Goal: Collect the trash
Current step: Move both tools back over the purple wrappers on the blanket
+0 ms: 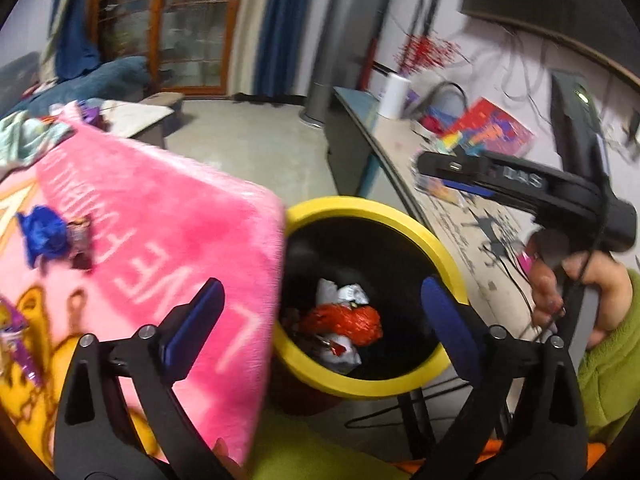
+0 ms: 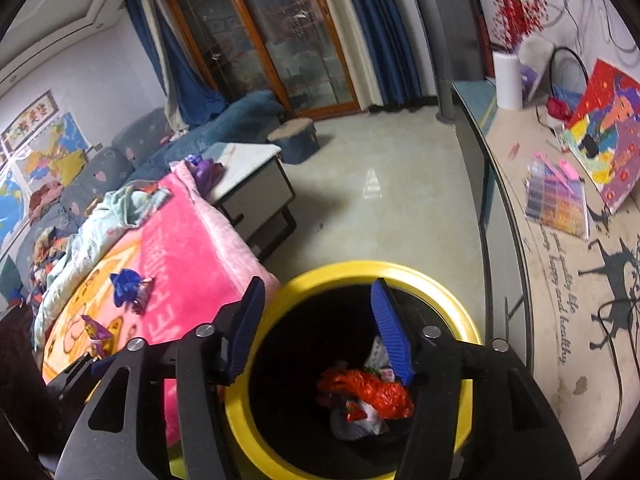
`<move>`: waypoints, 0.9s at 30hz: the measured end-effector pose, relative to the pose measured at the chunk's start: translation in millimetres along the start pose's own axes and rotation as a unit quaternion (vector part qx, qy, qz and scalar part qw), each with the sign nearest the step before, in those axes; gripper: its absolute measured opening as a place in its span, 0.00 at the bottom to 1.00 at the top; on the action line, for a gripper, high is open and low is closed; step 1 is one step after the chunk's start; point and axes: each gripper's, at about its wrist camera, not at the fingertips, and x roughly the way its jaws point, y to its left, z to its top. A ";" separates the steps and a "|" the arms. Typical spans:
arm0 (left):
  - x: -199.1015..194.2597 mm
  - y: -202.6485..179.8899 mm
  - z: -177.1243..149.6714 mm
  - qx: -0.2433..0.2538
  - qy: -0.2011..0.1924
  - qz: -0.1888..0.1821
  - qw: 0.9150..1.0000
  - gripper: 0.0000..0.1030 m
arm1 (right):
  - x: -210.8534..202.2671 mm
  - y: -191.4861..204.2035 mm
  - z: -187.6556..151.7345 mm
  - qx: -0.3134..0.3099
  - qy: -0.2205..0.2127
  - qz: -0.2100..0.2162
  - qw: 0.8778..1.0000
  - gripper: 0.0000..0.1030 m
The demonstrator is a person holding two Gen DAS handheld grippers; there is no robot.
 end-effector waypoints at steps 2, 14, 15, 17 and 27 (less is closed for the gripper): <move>-9.4 7.9 1.5 -0.011 -0.012 0.016 1.000 0.88 | -3.7 9.2 1.7 -0.004 -0.007 0.010 1.000 0.55; -70.5 54.5 1.8 -0.032 -0.077 0.104 0.991 0.89 | -12.1 75.5 -5.4 -0.048 -0.026 0.047 0.997 0.65; -76.2 59.1 0.9 -0.036 -0.083 0.110 0.990 0.89 | -12.5 79.8 -6.8 -0.053 -0.028 0.048 0.997 0.65; -86.3 66.4 -1.4 -0.041 -0.090 0.120 0.988 0.89 | -12.3 90.5 -10.1 -0.062 -0.029 0.054 0.996 0.66; -118.7 99.6 -8.5 -0.073 -0.112 0.155 0.979 0.89 | -2.9 133.7 -23.2 -0.098 -0.005 0.080 0.992 0.69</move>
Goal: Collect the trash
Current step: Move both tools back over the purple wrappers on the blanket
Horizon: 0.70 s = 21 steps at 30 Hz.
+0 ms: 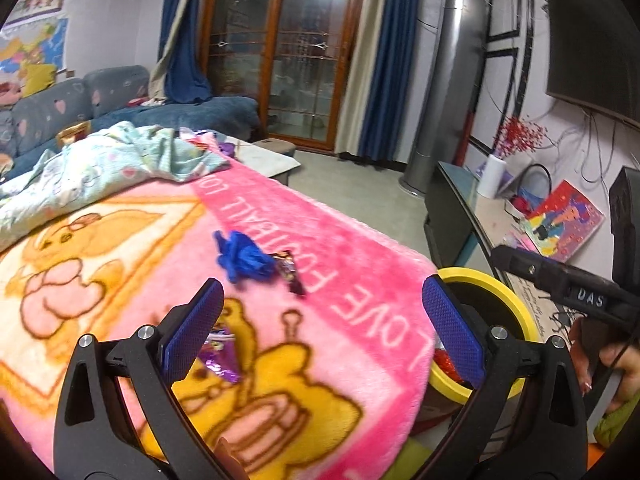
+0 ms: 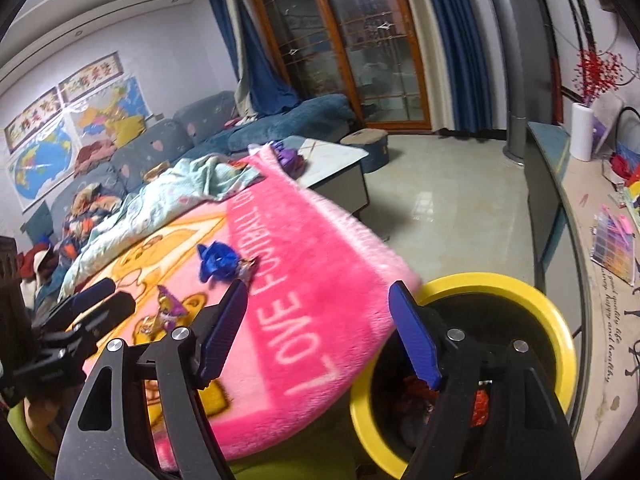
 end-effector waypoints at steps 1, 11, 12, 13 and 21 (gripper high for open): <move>-1.4 3.7 -0.7 -0.003 0.000 0.003 1.000 0.89 | 2.0 4.4 -0.4 -0.005 0.003 0.003 1.000 0.69; -12.6 41.6 -6.2 -0.033 -0.001 0.025 0.999 0.89 | 28.6 46.6 -0.6 -0.052 0.027 0.035 0.998 0.69; -12.7 44.4 -7.1 -0.034 0.000 0.027 0.999 0.89 | 31.6 48.3 -0.3 -0.054 0.031 0.036 0.997 0.69; -12.7 47.5 -8.2 -0.035 0.001 0.031 0.999 0.89 | 35.8 50.7 0.2 -0.054 0.034 0.038 0.997 0.69; -14.5 76.3 -18.5 -0.053 0.011 0.043 0.998 0.88 | 64.9 68.9 3.4 -0.069 0.055 0.043 0.995 0.69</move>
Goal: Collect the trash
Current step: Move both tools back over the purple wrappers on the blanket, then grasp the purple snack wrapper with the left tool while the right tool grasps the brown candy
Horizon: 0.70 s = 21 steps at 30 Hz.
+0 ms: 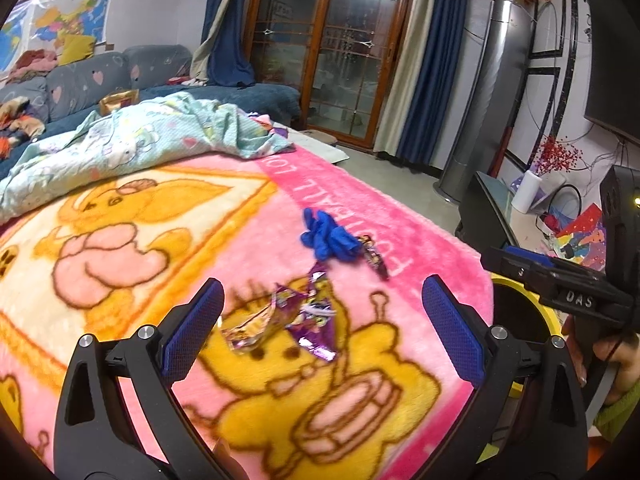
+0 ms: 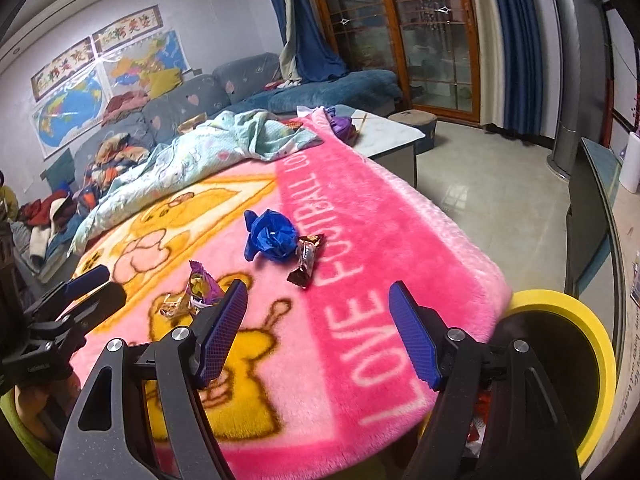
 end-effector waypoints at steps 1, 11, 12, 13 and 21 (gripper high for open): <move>0.5 3.0 -1.0 -0.002 0.001 0.001 1.000 0.87 | 3.2 1.2 0.5 -0.001 0.002 0.001 1.000 0.69; 12.1 17.3 -11.3 -0.024 0.032 -0.017 0.999 0.65 | 49.4 10.4 8.2 -0.019 0.026 -0.002 0.999 0.66; 13.6 16.3 -12.8 -0.024 0.036 -0.020 0.999 0.61 | 54.2 10.1 9.0 -0.018 0.029 -0.002 0.999 0.63; 16.5 15.0 -14.7 -0.025 0.043 -0.024 0.998 0.57 | 59.0 9.9 9.6 -0.017 0.032 -0.001 0.999 0.62; 43.1 4.5 -23.9 -0.017 0.081 -0.038 0.996 0.48 | 101.8 11.3 11.1 -0.025 0.073 0.014 0.997 0.51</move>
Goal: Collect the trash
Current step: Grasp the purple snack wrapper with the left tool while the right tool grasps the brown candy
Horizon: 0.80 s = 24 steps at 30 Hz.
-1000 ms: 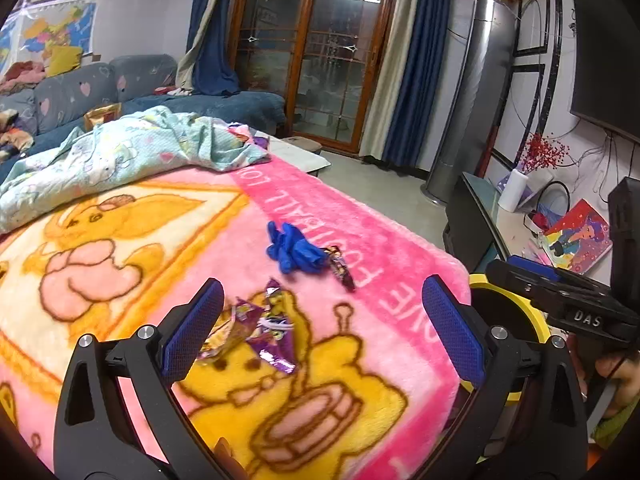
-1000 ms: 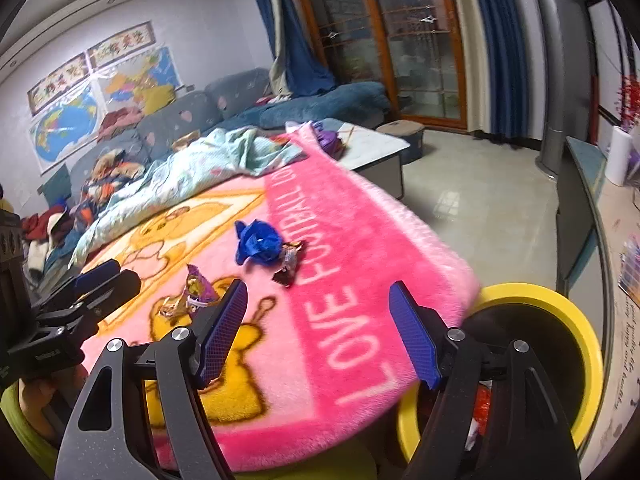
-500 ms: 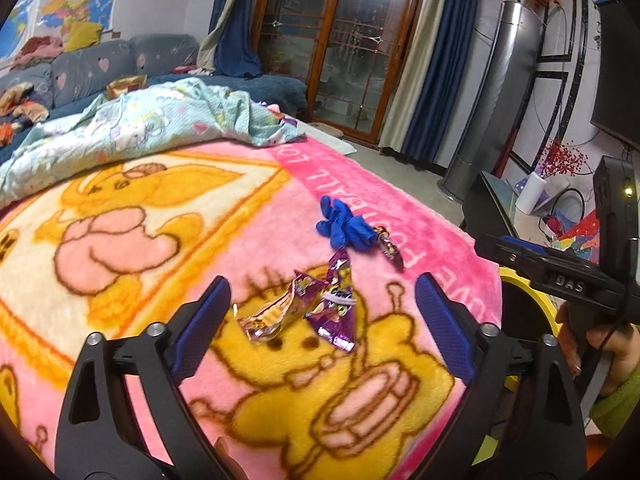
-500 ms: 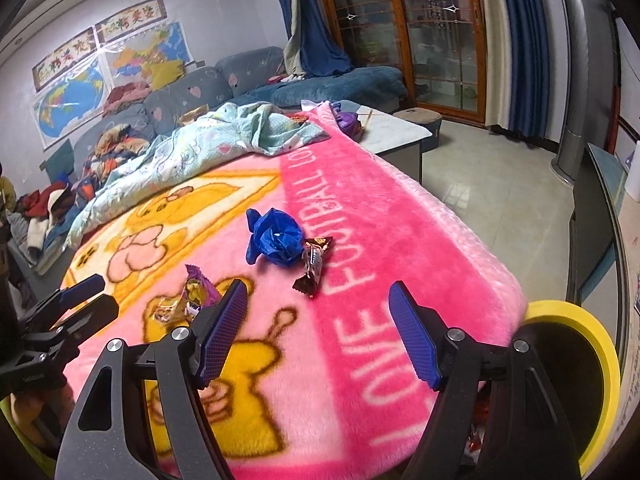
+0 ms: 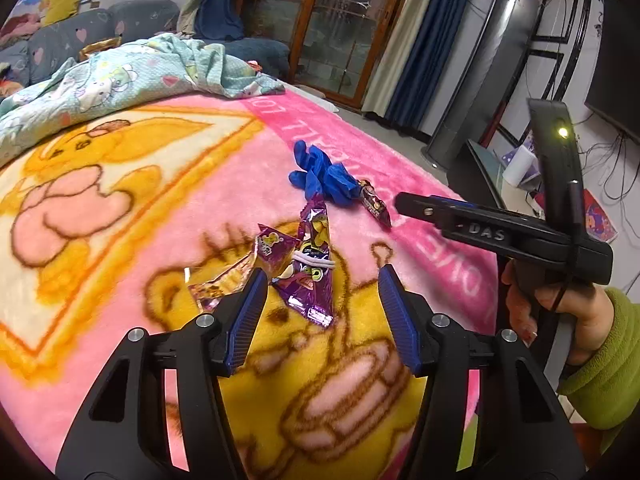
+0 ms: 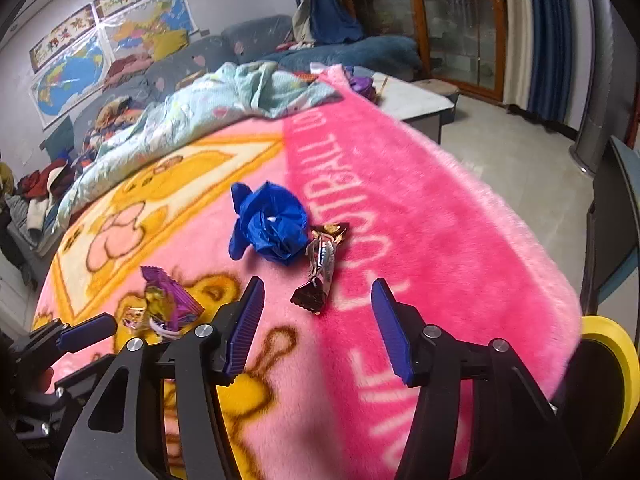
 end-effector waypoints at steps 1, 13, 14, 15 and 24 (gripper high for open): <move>3.8 -0.4 0.3 0.000 0.004 0.002 1.000 0.48 | 4.6 0.1 0.3 -0.001 0.004 0.003 1.000 0.51; 39.9 -3.8 3.3 0.006 0.041 0.024 0.999 0.34 | 45.2 -9.9 3.2 0.024 0.031 0.004 0.999 0.27; 42.5 -3.2 2.2 0.005 0.046 0.027 0.999 0.33 | 44.4 -11.6 2.8 0.024 0.030 0.003 0.999 0.22; 43.9 -2.8 1.1 0.004 0.048 0.029 0.998 0.32 | 44.0 -12.9 2.5 0.025 0.030 0.002 0.999 0.19; 42.4 2.4 -2.6 -0.004 0.046 0.022 0.999 0.29 | 28.6 -17.3 -12.2 0.018 0.022 0.003 1.000 0.18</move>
